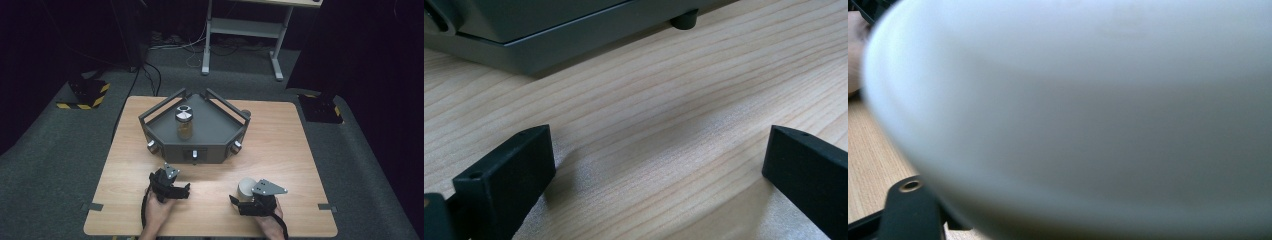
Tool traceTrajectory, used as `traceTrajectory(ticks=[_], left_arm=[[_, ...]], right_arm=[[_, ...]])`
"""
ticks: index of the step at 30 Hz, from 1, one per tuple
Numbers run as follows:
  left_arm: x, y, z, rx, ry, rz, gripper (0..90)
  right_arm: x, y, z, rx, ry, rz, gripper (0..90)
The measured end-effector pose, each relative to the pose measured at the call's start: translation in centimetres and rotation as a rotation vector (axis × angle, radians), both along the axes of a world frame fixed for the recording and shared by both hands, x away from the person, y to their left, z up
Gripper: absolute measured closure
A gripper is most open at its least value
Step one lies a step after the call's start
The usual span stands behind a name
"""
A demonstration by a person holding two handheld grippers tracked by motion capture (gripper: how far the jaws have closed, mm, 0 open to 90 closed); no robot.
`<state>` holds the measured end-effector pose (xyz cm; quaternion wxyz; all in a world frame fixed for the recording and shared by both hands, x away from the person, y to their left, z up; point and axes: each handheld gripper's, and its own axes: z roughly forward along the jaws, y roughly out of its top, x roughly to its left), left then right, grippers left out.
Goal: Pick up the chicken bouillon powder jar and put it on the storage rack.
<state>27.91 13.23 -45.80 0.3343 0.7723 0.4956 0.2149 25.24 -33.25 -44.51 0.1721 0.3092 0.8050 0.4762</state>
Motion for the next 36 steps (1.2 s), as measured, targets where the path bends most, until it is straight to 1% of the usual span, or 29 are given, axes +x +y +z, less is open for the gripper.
traceTrajectory(ticks=[6, 12, 29, 36], left_arm=[[0.00, 0.00, 0.00, 0.000, 0.000, 0.000, 0.5], [0.00, 0.00, 0.00, 0.000, 0.000, 0.000, 0.5], [0.00, 0.00, 0.01, 0.001, 0.001, 0.000, 0.5], [0.00, 0.00, 0.01, 0.001, 0.000, 0.000, 0.5]], right_arm=[[0.31, -0.06, -0.16, 0.006, 0.007, 0.014, 26.3], [0.38, -0.30, -0.20, 0.012, 0.007, 0.010, 30.9], [0.45, -0.32, -0.08, 0.011, 0.008, 0.013, 31.5], [0.34, -0.33, -0.14, 0.012, 0.002, 0.012, 31.7]])
